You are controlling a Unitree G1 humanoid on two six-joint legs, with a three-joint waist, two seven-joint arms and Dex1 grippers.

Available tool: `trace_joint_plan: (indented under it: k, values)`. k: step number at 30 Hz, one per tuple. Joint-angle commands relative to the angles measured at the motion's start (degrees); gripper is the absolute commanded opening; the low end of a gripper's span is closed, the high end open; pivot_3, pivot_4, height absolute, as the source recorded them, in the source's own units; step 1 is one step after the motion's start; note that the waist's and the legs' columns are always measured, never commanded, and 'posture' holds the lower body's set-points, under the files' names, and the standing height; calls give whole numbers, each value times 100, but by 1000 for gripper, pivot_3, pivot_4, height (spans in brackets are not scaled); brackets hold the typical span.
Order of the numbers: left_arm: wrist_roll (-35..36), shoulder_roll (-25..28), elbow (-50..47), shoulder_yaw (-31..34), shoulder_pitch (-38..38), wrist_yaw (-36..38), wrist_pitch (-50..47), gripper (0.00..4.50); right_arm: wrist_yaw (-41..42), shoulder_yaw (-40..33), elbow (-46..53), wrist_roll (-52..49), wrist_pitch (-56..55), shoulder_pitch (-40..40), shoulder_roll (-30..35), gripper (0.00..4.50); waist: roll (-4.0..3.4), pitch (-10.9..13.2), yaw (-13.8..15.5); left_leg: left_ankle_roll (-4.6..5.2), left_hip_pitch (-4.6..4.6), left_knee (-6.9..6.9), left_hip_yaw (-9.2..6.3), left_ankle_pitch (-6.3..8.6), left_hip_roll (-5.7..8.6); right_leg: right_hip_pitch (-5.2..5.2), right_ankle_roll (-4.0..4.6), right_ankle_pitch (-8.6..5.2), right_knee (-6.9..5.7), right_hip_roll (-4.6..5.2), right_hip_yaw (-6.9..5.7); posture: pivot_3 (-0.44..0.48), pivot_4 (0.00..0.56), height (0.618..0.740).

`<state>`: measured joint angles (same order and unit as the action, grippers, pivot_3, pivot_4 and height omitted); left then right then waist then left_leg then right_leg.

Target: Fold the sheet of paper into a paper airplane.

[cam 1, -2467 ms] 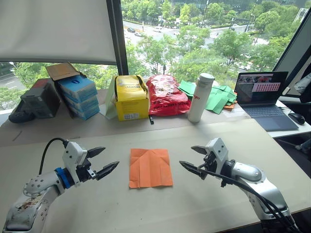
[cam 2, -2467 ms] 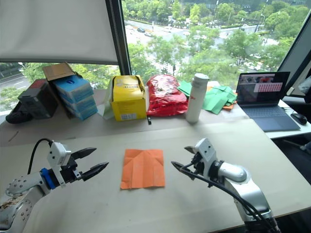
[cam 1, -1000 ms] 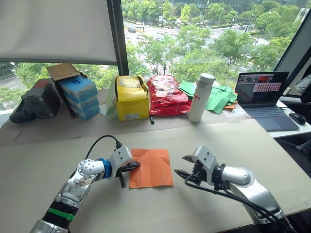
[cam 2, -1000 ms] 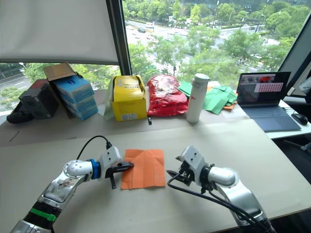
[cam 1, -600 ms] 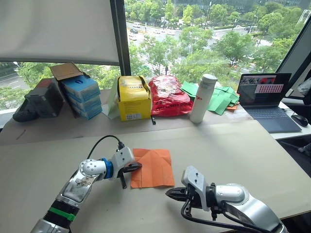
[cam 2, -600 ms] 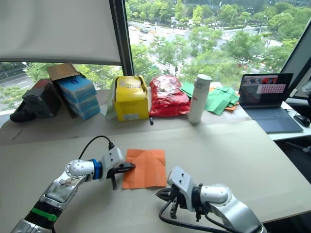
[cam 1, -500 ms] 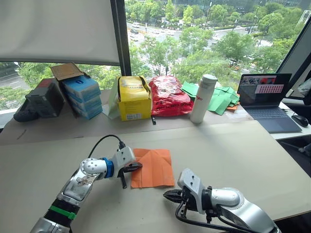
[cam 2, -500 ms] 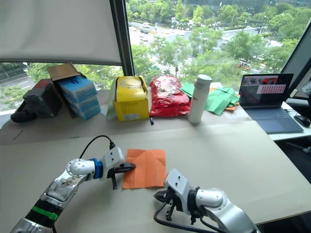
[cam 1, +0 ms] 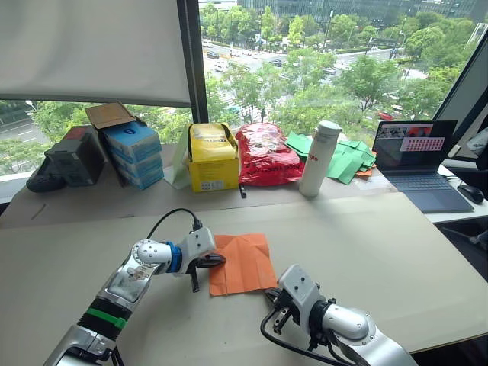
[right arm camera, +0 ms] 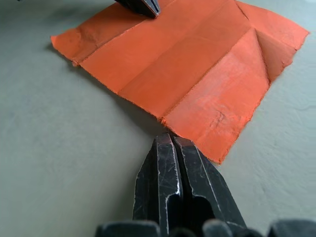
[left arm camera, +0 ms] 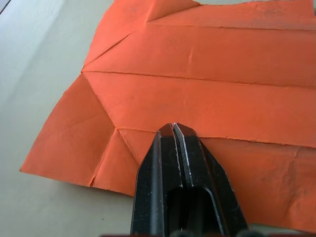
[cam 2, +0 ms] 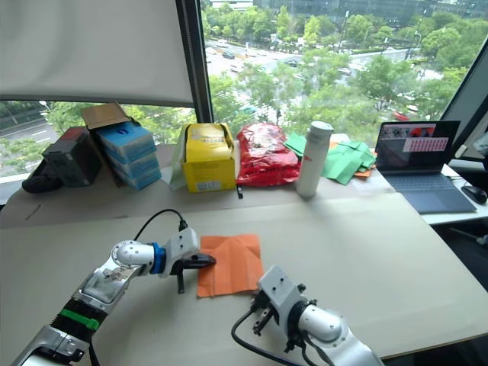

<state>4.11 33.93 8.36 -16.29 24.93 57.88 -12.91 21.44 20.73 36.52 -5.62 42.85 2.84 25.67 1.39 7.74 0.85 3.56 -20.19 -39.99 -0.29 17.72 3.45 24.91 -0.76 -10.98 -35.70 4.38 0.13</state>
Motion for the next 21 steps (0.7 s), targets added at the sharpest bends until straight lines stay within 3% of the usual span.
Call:
trace_joint_plan:
  k: [1, 21]
  values:
    - [-291, -47, 298, -217, -38, -27, -37, 0, -177, -216, -9, 63, -63, 22, -137, 28, 0, 0, 0, 0, 0, 0, 0, 0, -1, 0, 0, 0, 0, 1, 0, 0, 150, 740]
    - [-399, 18, 319, -138, -47, -38, 46, 0, -383, -966, -1133, -356, -1180, -326, -1548, 28, -2, 1, -29, 0, 0, 3, -2, 0, -1, 3, 0, 0, -1, -2, 2, 0, 150, 740]
